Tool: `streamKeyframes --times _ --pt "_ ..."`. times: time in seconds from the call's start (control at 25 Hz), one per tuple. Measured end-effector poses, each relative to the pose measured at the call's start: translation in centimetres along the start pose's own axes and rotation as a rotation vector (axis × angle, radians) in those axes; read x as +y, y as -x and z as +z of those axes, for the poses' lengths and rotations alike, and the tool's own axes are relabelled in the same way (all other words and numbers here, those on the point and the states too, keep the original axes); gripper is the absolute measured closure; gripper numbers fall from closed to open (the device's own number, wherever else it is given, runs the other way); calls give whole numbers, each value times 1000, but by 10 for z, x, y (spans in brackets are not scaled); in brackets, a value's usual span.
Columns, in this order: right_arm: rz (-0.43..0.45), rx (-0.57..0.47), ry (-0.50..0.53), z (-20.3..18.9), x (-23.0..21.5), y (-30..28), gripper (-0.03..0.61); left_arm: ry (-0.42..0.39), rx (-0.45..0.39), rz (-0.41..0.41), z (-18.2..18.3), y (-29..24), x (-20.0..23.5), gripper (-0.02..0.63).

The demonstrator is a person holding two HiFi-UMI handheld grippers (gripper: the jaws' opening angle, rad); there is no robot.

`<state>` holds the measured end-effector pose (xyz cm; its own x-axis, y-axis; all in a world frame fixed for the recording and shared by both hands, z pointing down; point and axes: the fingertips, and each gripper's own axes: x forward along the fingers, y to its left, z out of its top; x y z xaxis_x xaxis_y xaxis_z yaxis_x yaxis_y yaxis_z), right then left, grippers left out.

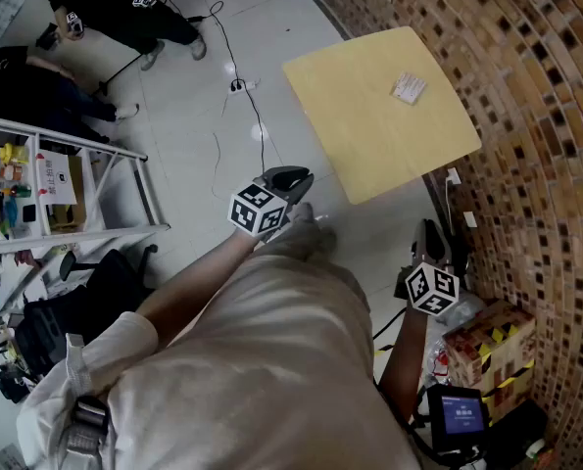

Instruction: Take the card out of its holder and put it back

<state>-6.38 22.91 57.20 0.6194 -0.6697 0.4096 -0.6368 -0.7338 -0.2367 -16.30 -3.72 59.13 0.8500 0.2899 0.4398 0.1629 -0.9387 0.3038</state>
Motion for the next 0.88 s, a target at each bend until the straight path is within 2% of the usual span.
streamKeyframes --times 0.2,0.4,0.68,0.88 --pt "-9 5 -15 10 22 17 529 -45 62 -44 -11 7 -7 540" --pt "-35 4 -43 10 19 20 529 -28 26 -41 9 0 -3 540" --pt "-7 -18 -69 7 15 28 529 -28 55 -31 -6 -7 -11 534" --pt "14 -6 -97 -5 -1 23 531 -18 51 9 -13 -9 -15 521"
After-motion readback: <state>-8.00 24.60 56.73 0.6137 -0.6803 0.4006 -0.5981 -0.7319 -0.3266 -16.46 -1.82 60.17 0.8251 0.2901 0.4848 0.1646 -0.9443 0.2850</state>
